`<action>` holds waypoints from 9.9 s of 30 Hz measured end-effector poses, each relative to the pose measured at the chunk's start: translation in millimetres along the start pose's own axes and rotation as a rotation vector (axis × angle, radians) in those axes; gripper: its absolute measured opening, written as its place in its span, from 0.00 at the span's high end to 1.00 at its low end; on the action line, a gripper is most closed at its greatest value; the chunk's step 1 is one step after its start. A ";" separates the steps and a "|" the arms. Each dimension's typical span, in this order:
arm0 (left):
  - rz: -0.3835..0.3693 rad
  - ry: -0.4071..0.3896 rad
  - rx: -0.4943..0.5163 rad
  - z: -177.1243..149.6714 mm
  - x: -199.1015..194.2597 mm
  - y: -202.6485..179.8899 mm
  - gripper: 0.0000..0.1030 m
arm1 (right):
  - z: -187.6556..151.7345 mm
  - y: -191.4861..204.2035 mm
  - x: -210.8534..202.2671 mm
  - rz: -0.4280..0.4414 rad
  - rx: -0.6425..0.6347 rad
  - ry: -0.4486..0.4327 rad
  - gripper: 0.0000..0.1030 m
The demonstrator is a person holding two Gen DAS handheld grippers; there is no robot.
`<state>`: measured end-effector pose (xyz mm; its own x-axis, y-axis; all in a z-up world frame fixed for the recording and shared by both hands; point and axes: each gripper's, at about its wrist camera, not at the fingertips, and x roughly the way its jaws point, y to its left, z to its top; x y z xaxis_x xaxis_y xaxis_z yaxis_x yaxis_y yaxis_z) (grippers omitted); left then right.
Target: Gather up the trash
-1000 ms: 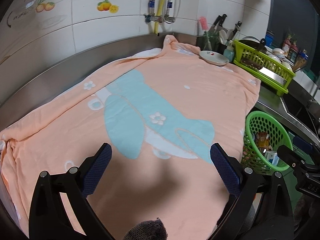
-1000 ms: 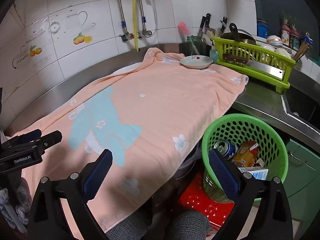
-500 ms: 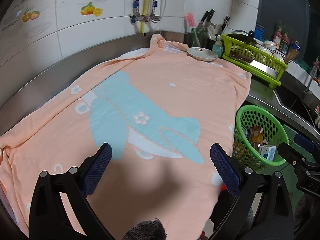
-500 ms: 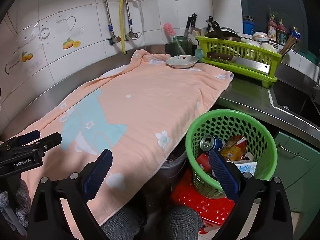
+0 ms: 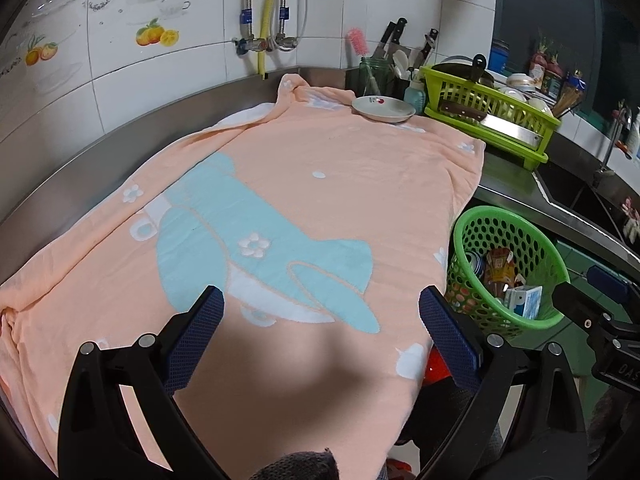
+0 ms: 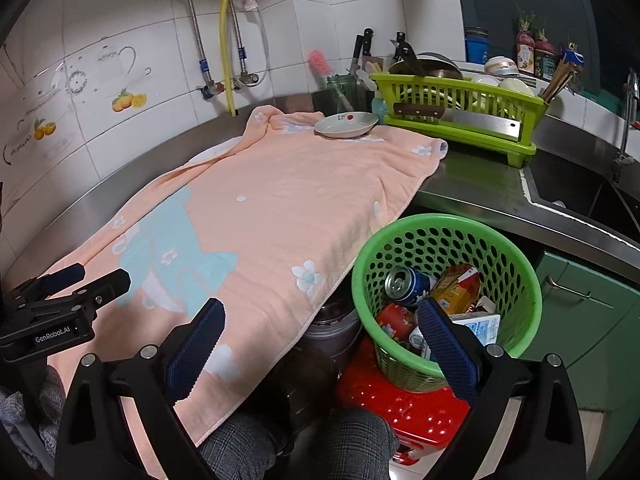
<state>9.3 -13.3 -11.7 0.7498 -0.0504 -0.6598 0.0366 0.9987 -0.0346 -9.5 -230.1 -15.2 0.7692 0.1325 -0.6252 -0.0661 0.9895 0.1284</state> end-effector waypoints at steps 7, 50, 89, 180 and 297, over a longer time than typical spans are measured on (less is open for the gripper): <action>-0.004 0.006 0.003 -0.3 1.5 -1.0 0.07 | -1.9 -2.9 -1.0 -0.005 0.012 0.001 0.09; -0.024 0.015 0.014 -1.5 3.7 -7.1 0.06 | -4.7 -2.2 -1.4 -0.001 0.015 0.007 0.09; -0.026 0.016 0.016 -4.9 4.4 -12.0 0.06 | -6.5 2.0 1.6 -0.009 0.023 0.013 0.09; -0.079 0.000 0.084 -5.0 0.9 -30.2 0.07 | -8.7 -2.0 1.3 -0.009 0.029 0.016 0.09; -0.113 -0.034 0.100 -6.4 -7.0 -38.2 0.06 | -11.1 -1.1 2.7 -0.022 0.044 0.019 0.09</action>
<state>-1.5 -51.1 -10.5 0.7590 -0.1643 -0.6300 0.1868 0.9819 -0.0310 -14.4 -230.2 -25.5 0.7577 0.1119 -0.6429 -0.0207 0.9888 0.1477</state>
